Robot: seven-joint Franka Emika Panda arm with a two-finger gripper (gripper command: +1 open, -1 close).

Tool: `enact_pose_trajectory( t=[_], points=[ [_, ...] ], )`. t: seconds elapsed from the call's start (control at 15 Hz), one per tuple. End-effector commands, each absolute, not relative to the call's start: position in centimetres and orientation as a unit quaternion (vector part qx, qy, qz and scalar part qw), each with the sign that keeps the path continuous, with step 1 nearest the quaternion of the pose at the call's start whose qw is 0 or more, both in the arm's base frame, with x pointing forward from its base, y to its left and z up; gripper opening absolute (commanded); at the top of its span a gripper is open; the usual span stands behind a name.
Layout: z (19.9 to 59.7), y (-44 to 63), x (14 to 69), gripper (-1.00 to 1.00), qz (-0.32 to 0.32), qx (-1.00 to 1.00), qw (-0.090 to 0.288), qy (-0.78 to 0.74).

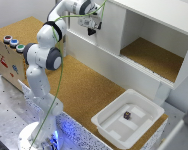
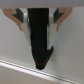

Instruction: Slide the door to the left

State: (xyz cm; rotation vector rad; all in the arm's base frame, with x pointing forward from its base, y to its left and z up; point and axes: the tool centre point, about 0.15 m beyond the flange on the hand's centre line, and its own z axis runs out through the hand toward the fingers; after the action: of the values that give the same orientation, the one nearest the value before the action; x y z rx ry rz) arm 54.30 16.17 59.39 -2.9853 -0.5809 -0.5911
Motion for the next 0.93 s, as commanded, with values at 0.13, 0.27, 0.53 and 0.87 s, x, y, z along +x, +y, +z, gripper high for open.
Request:
enact_pose_trajectory(
  t=[0.13, 0.27, 0.53, 0.87],
  points=[
    [60.0, 16.5, 47.6, 1.0, -0.261, -0.96, -0.05, -0.086],
    [59.9, 16.0, 45.4, 1.0, -0.254, -0.963, -0.034, -0.089],
    [56.9, 15.3, 43.9, 1.0, -0.191, -0.978, 0.003, -0.086],
    [53.4, 14.5, 41.0, 1.0, -0.138, -0.987, 0.026, -0.08]
  ],
)
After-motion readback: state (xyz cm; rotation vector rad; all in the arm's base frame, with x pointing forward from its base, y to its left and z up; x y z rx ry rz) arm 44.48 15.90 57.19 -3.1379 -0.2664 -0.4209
